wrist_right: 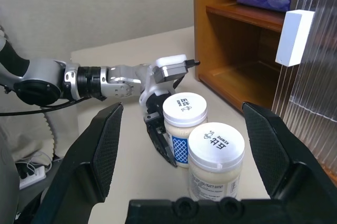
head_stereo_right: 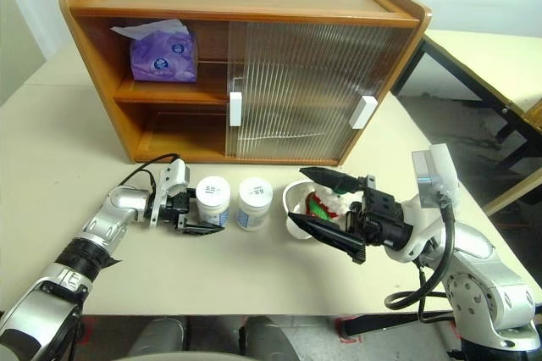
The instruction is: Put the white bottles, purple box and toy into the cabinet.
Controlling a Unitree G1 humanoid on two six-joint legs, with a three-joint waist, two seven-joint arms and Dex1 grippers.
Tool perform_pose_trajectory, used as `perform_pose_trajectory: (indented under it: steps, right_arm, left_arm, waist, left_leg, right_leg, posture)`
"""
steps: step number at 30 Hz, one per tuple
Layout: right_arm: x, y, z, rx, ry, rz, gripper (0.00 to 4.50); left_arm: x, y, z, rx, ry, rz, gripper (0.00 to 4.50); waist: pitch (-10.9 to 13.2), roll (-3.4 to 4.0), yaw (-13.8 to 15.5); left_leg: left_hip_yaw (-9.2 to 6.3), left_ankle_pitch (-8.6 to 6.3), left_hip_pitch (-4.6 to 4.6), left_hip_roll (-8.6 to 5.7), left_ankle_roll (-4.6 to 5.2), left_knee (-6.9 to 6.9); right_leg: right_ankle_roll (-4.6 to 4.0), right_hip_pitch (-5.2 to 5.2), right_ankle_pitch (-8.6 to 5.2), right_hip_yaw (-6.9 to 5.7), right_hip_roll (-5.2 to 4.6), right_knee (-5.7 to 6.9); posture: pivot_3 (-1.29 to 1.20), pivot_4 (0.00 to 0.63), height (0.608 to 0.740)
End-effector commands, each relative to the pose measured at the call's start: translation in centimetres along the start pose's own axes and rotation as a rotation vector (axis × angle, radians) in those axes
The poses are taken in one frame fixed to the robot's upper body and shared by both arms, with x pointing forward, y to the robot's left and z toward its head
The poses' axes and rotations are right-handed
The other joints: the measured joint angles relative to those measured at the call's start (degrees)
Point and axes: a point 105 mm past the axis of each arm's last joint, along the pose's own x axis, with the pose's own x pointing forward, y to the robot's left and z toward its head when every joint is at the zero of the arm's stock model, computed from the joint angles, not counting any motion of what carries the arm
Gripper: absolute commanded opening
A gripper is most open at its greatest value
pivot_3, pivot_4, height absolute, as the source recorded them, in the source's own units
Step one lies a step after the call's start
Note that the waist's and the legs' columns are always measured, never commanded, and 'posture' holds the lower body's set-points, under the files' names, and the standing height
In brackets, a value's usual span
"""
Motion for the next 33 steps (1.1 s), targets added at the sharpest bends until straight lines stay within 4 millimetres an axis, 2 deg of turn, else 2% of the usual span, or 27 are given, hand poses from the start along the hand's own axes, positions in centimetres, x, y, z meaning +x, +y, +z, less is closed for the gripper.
perform_pose_trajectory:
  steps: [1,6,9,16,23,27,33]
  right_arm:
    - [-0.2,-0.2,0.3,-0.012,0.004,-0.001,4.5]
    - [-0.4,-0.1,-0.2,-0.012,0.051,0.022,4.5]
    - [-0.3,-0.3,0.5,-0.012,0.006,0.011,4.5]
    - [0.5,-0.1,1.0,0.003,-0.058,0.022,4.5]
    - [0.8,-0.2,0.6,0.007,-0.05,0.029,4.5]
    - [0.9,-0.4,0.5,0.005,-0.049,0.031,4.5]
    - [1.1,-0.4,0.4,0.004,-0.05,0.034,4.5]
  left_arm:
    - [-0.4,-0.2,-0.5,-0.019,0.005,-0.002,3.15]
    - [-1.0,-0.1,-0.8,-0.021,0.013,0.011,3.15]
    - [-1.5,0.4,-0.2,-0.033,-0.026,0.058,3.15]
    - [-4.3,3.7,1.9,-0.081,-0.142,0.292,3.15]
    - [-5.9,6.1,3.1,-0.072,-0.156,0.486,3.15]
    - [-6.0,7.6,3.8,-0.072,-0.163,0.604,3.15]
    - [-5.0,9.2,3.9,-0.063,-0.122,0.712,3.15]
  waist:
    - [0.0,0.0,0.0]
    - [0.0,0.02,-0.1]
    - [0.0,0.06,-0.4]
    - [0.1,0.11,-0.4]
    - [0.1,0.12,0.0]
    - [0.1,0.09,0.6]
    - [0.1,0.09,0.9]
  left_leg:
    - [0.01,0.0,0.0,0.0,0.0,0.0]
    - [0.01,0.0,0.01,0.01,-0.01,0.0]
    - [0.01,0.01,0.03,0.02,-0.02,-0.01]
    - [0.03,0.03,0.01,0.02,-0.04,-0.01]
    - [0.07,0.05,0.01,-0.01,-0.07,0.0]
    - [0.16,0.07,0.01,-0.01,-0.11,0.0]
    - [0.24,0.1,0.03,-0.03,-0.13,0.02]
  right_leg:
    - [0.0,0.0,0.0,0.0,0.0,0.0]
    - [0.0,0.0,0.0,0.0,0.01,0.0]
    - [0.0,0.0,0.0,0.02,0.02,0.0]
    - [0.0,0.0,0.0,-0.05,0.03,0.01]
    - [-0.03,0.01,-0.02,0.0,0.02,-0.01]
    - [-0.03,0.01,-0.02,-0.01,0.02,0.0]
    - [-0.01,0.04,0.0,0.0,0.03,0.0]
  posture:
    - [0.04,0.032,0.74]
    - [0.04,0.037,0.74]
    - [0.05,0.038,0.74]
    - [0.06,0.039,0.74]
    - [0.07,0.039,0.74]
    - [0.08,0.038,0.74]
    - [0.08,0.036,0.74]
